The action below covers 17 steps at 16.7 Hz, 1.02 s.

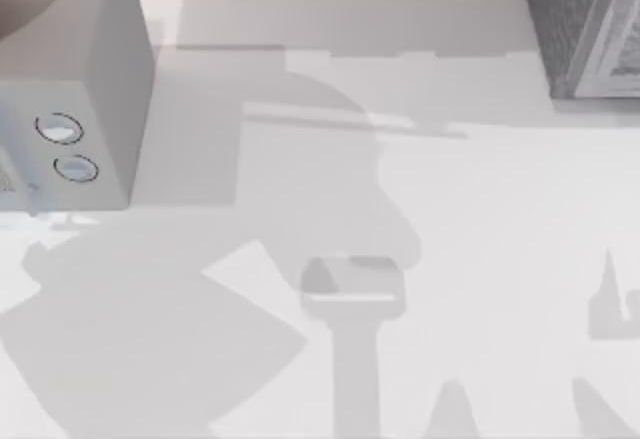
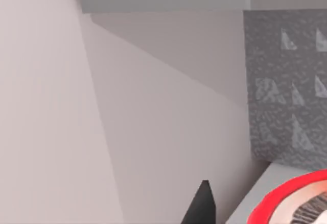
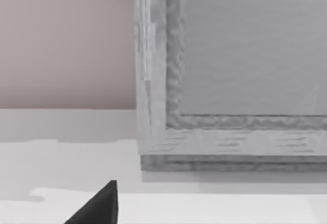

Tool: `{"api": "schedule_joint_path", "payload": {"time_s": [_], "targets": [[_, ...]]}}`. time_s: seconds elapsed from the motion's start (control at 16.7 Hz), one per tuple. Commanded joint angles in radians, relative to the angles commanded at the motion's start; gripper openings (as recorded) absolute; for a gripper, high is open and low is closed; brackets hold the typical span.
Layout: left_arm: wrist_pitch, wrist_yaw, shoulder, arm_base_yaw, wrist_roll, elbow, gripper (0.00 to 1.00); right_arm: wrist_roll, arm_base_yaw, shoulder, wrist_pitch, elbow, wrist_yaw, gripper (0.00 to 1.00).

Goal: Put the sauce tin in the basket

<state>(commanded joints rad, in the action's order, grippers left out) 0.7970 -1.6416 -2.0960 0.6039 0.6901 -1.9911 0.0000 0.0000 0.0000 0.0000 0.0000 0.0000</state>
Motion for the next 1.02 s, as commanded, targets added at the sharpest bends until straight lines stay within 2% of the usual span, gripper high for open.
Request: {"api": "schedule_joint_path", "payload": {"time_s": [0.06, 0.24, 0.42, 1.02], "targets": [[0.017, 0.045, -0.09, 0.014, -0.007, -0.202, 0.0, 0.0, 0.0, 0.0, 0.0, 0.0, 0.0, 1.0], [-0.016, 0.047, -0.087, 0.011, -0.035, -0.202, 0.0, 0.0, 0.0, 0.0, 0.0, 0.0, 0.0, 1.0], [-0.131, 0.054, -0.077, -0.001, -0.133, -0.2, 0.0, 0.0, 0.0, 0.0, 0.0, 0.0, 0.0, 1.0], [-0.813, 0.116, -0.035, -0.079, -0.707, -0.182, 0.0, 0.0, 0.0, 0.0, 0.0, 0.0, 0.0, 1.0]]}}
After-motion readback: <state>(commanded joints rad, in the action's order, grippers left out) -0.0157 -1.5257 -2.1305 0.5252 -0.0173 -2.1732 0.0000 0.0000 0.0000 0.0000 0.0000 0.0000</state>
